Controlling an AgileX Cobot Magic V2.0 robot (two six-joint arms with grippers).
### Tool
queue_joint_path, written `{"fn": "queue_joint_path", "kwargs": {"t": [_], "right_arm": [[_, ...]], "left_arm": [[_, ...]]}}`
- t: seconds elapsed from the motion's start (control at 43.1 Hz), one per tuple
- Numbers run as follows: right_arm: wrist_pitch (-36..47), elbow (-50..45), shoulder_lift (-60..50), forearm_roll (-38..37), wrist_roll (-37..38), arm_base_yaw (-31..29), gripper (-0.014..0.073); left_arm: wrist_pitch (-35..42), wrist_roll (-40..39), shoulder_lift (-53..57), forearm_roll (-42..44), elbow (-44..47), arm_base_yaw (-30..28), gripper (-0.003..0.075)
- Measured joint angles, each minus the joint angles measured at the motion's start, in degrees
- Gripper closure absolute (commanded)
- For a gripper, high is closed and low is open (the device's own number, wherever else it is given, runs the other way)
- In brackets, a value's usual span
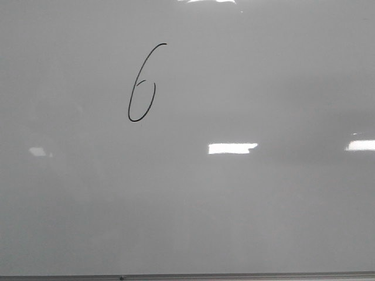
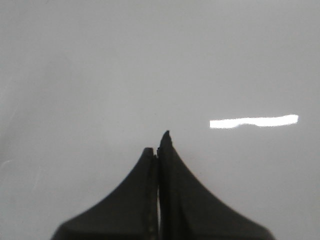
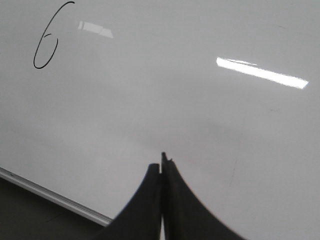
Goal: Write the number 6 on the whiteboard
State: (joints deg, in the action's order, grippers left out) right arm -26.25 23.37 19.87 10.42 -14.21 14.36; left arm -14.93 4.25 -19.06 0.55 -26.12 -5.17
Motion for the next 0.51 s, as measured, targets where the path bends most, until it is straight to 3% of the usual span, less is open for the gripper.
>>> {"fn": "queue_joint_path", "kwargs": {"t": [0.394, 0.51], "right_arm": [[0.0, 0.0, 0.0, 0.0, 0.0, 0.0, 0.0662], [0.0, 0.0, 0.0, 0.0, 0.0, 0.0, 0.0662]], "left_arm": [[1.5, 0.0, 0.4, 0.0, 2.2, 0.3, 0.0741], [1.8, 0.0, 3.3, 0.4, 6.1, 3.9, 0.0741]]}}
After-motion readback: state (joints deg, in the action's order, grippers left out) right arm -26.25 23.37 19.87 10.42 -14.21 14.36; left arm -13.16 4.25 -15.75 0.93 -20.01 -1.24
